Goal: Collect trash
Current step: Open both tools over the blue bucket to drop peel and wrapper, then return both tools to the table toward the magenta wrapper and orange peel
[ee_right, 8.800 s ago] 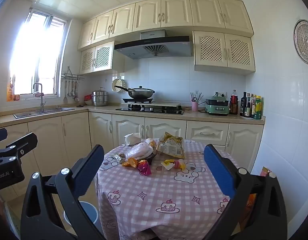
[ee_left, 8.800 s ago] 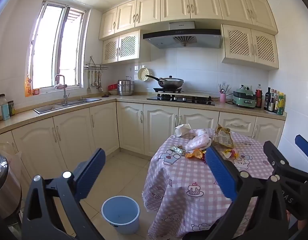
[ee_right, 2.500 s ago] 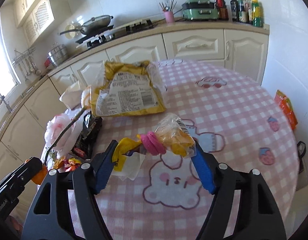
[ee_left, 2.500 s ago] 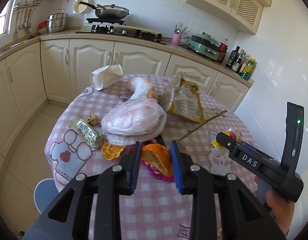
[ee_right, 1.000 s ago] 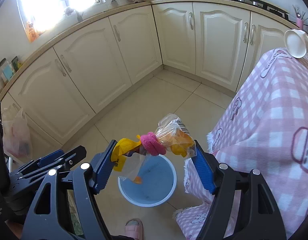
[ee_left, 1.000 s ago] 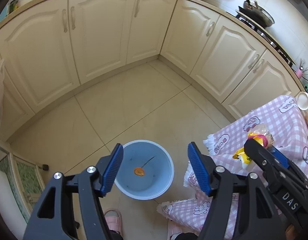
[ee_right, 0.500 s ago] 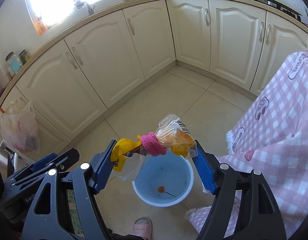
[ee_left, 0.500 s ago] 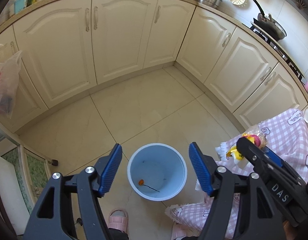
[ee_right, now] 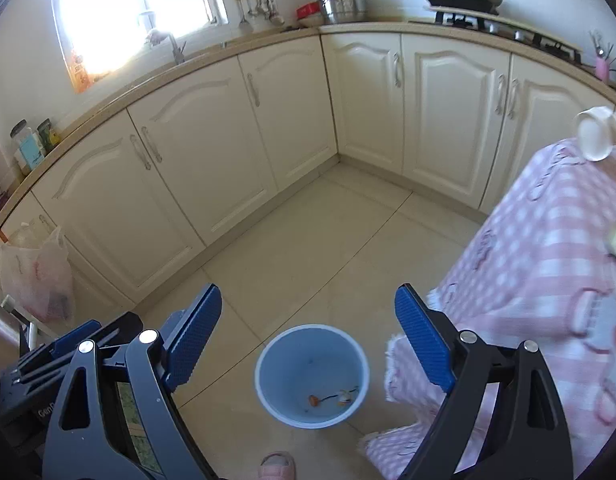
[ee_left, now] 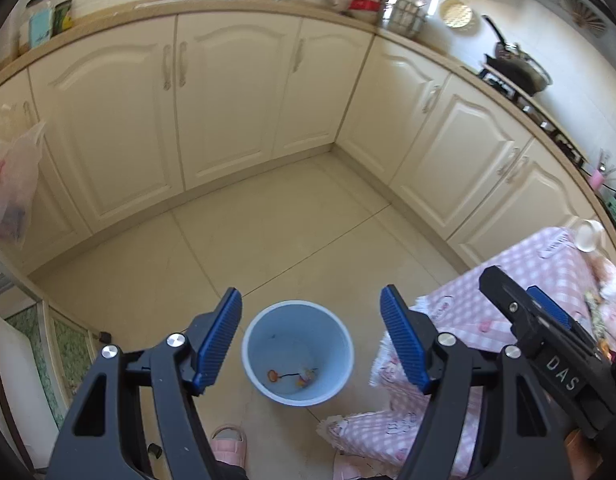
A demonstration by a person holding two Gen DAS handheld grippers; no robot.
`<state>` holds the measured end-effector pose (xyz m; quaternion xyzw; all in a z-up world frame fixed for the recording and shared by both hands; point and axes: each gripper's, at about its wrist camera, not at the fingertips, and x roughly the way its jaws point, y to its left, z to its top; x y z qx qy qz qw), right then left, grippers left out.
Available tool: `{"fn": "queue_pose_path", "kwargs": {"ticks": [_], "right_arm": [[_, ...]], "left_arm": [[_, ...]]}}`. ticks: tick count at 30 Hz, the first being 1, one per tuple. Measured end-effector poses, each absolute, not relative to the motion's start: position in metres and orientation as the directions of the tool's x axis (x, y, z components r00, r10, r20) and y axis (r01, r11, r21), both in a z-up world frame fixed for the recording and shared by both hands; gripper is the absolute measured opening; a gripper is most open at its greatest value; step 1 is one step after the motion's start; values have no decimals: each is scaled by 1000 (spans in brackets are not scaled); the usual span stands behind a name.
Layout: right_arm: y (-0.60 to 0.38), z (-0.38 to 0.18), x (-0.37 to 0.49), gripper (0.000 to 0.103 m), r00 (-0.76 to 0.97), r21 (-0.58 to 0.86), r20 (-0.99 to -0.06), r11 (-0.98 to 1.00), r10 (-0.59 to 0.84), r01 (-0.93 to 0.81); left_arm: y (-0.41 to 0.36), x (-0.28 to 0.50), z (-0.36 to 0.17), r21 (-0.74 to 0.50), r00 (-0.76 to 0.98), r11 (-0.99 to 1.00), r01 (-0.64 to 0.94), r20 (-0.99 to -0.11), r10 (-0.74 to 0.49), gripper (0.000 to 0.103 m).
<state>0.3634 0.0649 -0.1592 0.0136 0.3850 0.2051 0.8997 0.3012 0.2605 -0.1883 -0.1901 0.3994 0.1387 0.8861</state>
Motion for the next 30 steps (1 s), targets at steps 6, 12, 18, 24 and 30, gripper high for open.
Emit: {"fn": "queue_pose_path", "kwargs": {"ticks": [6,12,18,24,30], "right_arm": [[-7,-122,332,85,707,155,-636,948,311,-278],[-86,-98,297,85,780,124,-594,980,198,-154],[-178,-86,263,94,829,81,-557,997,38,9],[-225,-110,278,94,742,65,-670,998,25,25],[-226,-136,297,75,681,72,-729,997,64,-18]], "left_arm": [[211,289,-152,-230,698,927,-298,-715,47,71],[127,281,-123,-244,736,962,-126,-673,-74,76],[33,282,-114,-233,716,971,58,-668,-203,79],[-27,286,-119,-177,680,976,125,-701,-215,80],[-45,298,-128,-141,654,981,137,-731,-196,80]]}}
